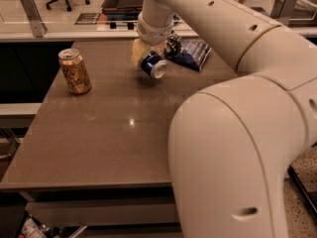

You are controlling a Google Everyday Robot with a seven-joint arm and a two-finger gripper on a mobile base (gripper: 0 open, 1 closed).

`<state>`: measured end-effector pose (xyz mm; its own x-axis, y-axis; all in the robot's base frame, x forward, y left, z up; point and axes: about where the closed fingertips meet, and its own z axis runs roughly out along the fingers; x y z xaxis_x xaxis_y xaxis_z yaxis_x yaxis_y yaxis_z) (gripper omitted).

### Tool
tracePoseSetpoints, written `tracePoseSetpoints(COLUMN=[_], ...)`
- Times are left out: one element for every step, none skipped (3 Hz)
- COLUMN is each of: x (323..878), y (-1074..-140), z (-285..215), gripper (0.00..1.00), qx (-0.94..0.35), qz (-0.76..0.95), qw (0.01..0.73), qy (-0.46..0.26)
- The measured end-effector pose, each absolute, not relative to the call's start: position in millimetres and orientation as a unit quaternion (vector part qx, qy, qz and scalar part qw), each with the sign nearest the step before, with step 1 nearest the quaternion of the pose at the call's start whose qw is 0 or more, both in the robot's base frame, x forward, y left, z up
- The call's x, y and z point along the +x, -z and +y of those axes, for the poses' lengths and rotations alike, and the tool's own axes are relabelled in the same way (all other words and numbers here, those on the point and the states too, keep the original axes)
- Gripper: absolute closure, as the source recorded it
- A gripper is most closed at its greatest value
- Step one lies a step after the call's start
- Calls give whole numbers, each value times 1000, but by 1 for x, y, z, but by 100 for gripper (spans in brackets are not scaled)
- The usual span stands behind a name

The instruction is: Place pepsi can upright

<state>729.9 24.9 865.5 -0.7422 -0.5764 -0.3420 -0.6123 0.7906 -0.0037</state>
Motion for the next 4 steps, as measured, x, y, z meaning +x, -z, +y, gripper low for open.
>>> tracePoseSetpoints(x=[727,737,747,752], y=[-875,-893,-915,-933], z=[13,5,-2,-7], gripper=[100,100,100,100], qx=[-314,-319,-327,-340], qz=[920,899,878,851], qw=[225,292,344,393], qy=[-62,-63,-62,-71])
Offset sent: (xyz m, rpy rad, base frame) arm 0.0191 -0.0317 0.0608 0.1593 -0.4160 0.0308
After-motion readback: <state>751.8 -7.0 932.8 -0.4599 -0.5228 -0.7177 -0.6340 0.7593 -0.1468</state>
